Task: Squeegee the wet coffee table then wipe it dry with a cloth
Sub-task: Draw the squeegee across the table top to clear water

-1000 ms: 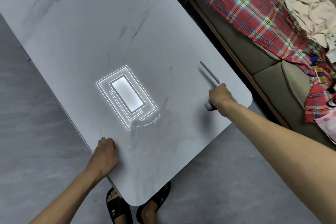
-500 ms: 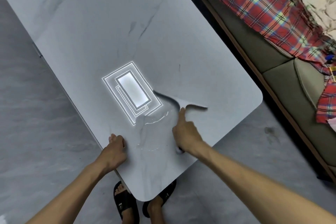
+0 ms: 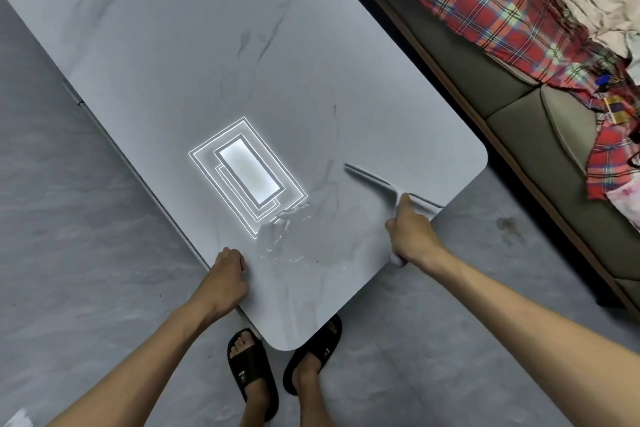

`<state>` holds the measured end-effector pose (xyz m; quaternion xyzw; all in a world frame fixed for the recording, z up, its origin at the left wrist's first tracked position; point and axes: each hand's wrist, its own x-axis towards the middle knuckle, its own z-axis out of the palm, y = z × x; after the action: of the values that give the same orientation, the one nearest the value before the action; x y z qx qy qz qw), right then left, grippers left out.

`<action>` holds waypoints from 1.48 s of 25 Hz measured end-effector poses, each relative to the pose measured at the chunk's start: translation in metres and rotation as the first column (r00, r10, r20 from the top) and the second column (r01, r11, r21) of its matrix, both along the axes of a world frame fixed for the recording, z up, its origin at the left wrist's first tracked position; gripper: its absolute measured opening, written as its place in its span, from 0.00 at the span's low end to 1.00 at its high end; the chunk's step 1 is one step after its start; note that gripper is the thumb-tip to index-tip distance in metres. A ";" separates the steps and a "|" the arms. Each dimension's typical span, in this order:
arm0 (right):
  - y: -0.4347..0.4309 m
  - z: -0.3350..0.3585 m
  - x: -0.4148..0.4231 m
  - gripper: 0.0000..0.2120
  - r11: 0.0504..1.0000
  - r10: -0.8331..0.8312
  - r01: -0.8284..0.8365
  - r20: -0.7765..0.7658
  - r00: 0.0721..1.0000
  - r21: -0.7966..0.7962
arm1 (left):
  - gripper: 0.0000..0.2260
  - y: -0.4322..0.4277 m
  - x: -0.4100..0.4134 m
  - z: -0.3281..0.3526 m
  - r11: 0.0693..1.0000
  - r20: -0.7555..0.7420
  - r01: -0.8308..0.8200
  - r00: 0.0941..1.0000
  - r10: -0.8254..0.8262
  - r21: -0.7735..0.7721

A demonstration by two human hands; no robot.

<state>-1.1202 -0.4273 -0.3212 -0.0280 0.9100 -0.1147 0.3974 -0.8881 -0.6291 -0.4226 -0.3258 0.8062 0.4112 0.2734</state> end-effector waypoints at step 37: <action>-0.125 -0.024 0.121 0.27 0.668 0.727 -0.738 -0.131 0.674 -0.095 | 0.06 -0.049 0.083 0.012 0.808 -0.151 -0.589 0.798 0.583 0.005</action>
<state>-0.9997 -0.5527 -0.3448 -0.4236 0.8271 -0.0079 0.3693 -0.8047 -0.6783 -0.4102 -0.5338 0.6924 0.4809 0.0664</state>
